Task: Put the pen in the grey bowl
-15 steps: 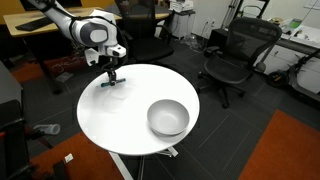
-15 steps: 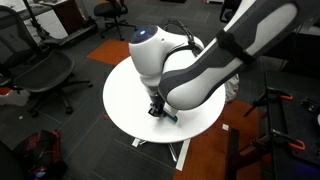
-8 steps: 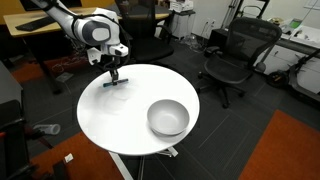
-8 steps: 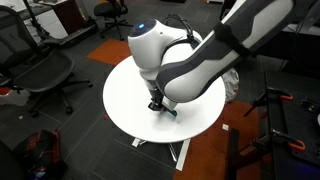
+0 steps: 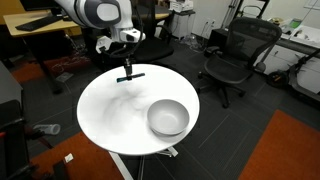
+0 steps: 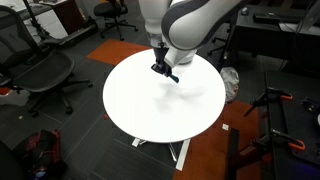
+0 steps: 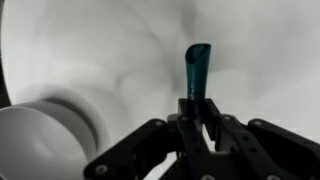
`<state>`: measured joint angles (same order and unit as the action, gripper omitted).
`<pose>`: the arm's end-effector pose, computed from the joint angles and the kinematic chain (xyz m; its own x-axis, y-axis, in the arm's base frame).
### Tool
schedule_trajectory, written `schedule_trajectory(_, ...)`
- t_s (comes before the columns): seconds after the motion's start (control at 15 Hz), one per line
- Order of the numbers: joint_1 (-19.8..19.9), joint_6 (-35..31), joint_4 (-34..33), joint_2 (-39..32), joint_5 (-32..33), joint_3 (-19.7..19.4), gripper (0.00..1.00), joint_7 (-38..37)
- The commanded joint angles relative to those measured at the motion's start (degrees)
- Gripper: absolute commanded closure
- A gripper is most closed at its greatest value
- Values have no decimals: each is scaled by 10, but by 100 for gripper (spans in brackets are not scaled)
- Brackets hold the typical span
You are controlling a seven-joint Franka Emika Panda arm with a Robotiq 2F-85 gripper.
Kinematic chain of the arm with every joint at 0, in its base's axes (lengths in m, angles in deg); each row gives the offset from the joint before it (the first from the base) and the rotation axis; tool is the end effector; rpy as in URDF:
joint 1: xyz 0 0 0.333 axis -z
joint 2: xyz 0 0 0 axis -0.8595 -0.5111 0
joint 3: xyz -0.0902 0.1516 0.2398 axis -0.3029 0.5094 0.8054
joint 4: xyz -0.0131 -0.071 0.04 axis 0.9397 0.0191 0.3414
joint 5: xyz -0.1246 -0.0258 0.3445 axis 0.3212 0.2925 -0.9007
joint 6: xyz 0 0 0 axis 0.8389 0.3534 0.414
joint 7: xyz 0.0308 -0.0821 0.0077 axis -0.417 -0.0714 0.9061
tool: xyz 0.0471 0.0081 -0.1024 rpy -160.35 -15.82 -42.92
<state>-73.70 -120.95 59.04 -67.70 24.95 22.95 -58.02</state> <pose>0.6082 0.0285 0.2226 0.9222 -0.3852 0.0339 -0.3853 -0.9076 0.1666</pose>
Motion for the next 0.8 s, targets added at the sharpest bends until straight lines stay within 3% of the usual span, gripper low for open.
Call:
schedule_trajectory(0.0, 32, 23, 20, 49, 24, -12, 95, -30)
schedule_trajectory(0.73, 149, 27, -42, 29, 8, -36, 95, -28)
